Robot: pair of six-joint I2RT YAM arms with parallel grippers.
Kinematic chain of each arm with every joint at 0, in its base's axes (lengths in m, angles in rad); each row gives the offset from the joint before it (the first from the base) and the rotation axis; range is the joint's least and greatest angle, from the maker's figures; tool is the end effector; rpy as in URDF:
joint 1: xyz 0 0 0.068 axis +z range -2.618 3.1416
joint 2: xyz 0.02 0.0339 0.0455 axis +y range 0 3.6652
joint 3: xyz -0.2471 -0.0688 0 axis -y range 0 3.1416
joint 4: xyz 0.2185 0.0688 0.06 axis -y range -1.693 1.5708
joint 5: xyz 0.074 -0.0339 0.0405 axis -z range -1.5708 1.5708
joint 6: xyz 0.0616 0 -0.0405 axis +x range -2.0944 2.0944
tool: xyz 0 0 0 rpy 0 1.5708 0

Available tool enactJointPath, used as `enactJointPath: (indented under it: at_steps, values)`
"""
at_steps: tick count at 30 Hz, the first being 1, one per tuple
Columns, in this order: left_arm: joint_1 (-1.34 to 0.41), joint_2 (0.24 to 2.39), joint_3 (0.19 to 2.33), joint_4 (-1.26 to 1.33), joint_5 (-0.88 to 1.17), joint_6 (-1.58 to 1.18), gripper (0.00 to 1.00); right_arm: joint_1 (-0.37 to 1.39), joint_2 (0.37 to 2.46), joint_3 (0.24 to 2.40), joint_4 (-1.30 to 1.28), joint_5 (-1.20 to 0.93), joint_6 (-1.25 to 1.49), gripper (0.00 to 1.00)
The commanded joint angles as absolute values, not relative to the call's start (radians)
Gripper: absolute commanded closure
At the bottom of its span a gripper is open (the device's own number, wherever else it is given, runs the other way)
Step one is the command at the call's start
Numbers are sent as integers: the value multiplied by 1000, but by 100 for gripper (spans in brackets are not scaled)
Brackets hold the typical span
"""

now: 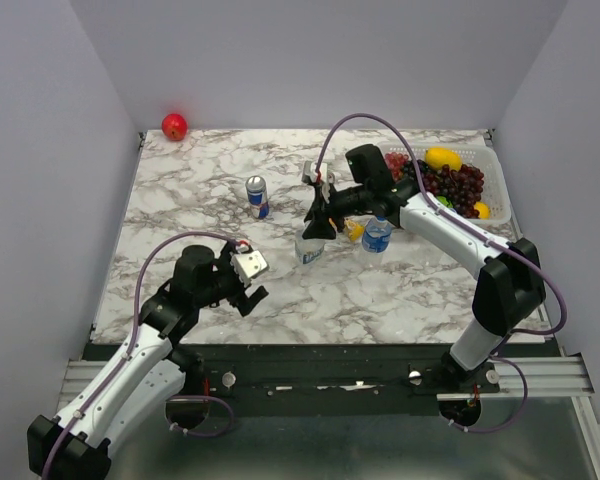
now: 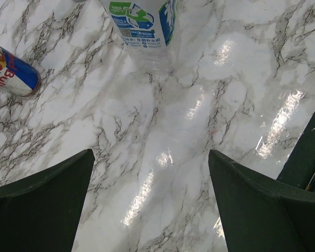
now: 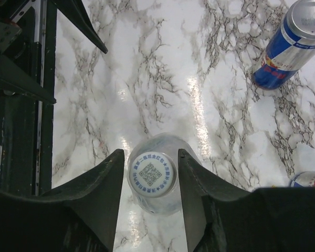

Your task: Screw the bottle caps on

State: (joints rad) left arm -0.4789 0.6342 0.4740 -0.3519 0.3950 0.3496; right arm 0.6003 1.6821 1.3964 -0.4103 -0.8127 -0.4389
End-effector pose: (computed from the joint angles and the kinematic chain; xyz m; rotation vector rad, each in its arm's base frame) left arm 0.1313 -0.0949 0.2202 1.0509 1.7904 -0.4897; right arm 0.2745 0.2421 0.2805 -1.4404 1.6485 1.0014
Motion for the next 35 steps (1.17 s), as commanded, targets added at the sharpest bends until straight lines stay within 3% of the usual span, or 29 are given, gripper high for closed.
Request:
enactJointPath:
  at_steps: [1, 5, 6, 9, 13, 16, 23, 25, 28, 35]
  values:
    - [-472, 637, 465, -325, 402, 339, 1, 601, 1658, 1382, -391, -824, -446, 46]
    - [-472, 637, 462, -321, 417, 345, 1, 600, 1661, 1391, -390, -825, -446, 43]
    - [-472, 637, 462, -319, 416, 341, 1, 600, 1661, 1403, -388, -824, -440, 26]
    - [-471, 641, 465, -314, 400, 336, 1, 600, 1648, 1443, -390, -821, -420, 1]
    - [-468, 647, 474, -288, 391, 315, 1, 600, 1606, 1527, -448, -766, -385, 1]
    - [-462, 663, 489, -223, 312, 233, 1, 600, 1560, 1580, -491, -608, -313, 1]
    - [-339, 709, 586, -57, -124, -119, 1, 601, 1549, 1719, -598, 196, -213, 0]
    - [-270, 735, 615, -61, -231, -211, 1, 588, 1546, 1717, -604, 305, -245, 1]
    - [-206, 782, 664, -98, -285, -293, 1, 519, 1508, 1665, -563, 345, -252, 1]
    - [-156, 840, 758, -101, -154, -236, 1, 454, 1442, 1684, -549, 304, -279, 1]
